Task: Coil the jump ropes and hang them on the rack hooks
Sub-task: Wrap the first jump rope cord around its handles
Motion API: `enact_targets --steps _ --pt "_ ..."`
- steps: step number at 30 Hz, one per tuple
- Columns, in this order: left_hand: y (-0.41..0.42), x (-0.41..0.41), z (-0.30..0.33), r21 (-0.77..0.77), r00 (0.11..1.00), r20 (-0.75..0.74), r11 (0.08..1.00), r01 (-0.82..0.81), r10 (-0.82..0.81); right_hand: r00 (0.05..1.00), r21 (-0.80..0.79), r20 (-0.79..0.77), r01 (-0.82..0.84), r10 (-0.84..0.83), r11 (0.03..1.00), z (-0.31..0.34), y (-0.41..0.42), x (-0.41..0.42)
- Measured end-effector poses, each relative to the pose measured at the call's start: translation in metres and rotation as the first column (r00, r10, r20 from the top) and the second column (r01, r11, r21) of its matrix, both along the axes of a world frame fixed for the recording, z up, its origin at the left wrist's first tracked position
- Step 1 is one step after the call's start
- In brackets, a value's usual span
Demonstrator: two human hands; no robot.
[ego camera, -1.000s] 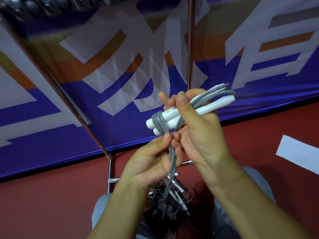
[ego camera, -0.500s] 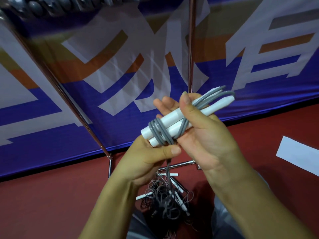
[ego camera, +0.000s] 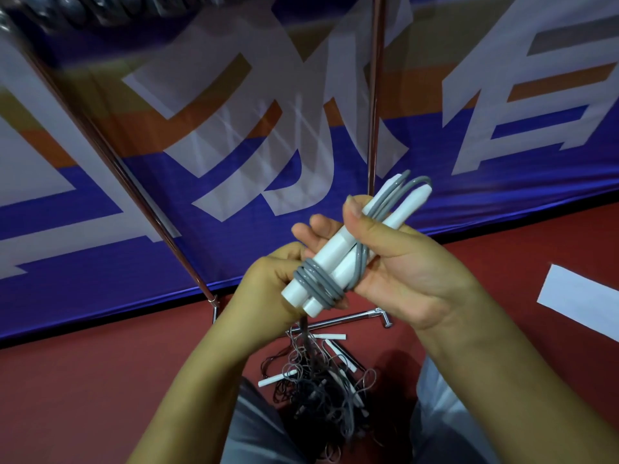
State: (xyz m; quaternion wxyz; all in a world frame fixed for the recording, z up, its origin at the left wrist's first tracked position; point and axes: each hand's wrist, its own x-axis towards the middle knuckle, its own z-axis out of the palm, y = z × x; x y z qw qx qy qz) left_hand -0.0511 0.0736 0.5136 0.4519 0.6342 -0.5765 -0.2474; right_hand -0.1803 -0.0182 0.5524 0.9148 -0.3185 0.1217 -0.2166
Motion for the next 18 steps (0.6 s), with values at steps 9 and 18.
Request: enact_targets --steps 9,18 --pt "-0.001 0.021 0.002 -0.175 0.929 0.306 0.972 -0.159 0.208 0.996 -0.079 -0.072 -0.061 0.056 0.995 -0.001 0.001 -0.005" --pt "0.005 0.022 -0.001 -0.430 0.733 0.494 0.864 -0.261 0.467 0.988 -0.145 -0.122 0.073 -0.091 0.987 -0.017 0.008 0.000"
